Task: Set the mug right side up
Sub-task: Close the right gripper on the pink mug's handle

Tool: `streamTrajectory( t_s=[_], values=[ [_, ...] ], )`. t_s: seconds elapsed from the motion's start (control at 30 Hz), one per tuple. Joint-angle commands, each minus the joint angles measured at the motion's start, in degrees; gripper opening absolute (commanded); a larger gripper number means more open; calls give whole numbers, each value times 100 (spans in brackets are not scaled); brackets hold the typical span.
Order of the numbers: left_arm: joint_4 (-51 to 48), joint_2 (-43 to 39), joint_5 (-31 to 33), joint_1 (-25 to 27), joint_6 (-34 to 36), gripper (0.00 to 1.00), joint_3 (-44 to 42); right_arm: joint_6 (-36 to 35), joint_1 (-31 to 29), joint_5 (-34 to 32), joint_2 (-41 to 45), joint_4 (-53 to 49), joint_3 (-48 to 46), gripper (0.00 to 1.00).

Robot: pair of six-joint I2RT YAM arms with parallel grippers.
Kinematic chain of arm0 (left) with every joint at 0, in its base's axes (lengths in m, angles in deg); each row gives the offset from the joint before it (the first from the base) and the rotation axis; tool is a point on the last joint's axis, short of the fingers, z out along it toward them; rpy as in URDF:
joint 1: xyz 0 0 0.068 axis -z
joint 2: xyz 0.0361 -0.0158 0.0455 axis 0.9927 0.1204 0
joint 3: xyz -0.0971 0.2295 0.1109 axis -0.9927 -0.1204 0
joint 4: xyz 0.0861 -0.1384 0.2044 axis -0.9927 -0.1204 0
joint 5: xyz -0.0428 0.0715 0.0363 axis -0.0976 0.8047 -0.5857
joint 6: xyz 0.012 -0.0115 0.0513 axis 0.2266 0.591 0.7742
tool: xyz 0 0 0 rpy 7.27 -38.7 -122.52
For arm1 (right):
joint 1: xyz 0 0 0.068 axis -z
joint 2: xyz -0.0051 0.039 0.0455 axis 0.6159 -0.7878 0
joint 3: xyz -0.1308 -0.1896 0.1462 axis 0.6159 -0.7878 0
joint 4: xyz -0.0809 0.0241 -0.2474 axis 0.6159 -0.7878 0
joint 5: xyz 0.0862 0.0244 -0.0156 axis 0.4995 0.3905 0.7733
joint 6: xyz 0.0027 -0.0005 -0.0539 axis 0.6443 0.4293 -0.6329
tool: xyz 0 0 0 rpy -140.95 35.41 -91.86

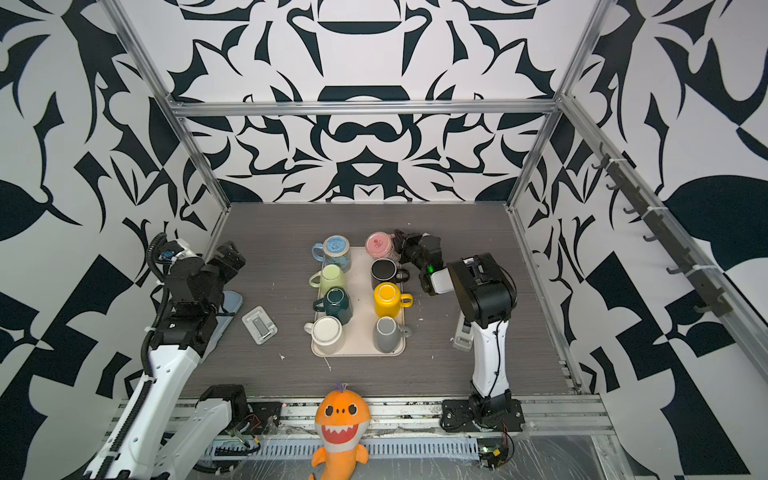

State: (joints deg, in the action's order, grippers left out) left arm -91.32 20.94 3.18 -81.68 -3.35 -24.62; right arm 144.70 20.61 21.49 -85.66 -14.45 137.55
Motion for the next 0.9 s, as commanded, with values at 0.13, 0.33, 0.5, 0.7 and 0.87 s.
streamTrajectory(
  t_s=[0.13,0.33,0.5,0.7,0.87],
  values=[
    [-136,-146,93,10,-23,96,33,-638,-43,198,312,168,338,0],
    [-145,-157,87,13,-28,96,9,-1001,-52,233,528,-160,489,0],
    [-145,-165,87,11,-29,96,26,-1213,-52,296,629,-331,638,0],
    [-136,-131,78,10,-28,96,35,-1245,-69,419,573,-367,884,0],
    [-119,-97,73,10,-33,96,37,-1394,-79,475,589,-511,1051,0]
  ],
)
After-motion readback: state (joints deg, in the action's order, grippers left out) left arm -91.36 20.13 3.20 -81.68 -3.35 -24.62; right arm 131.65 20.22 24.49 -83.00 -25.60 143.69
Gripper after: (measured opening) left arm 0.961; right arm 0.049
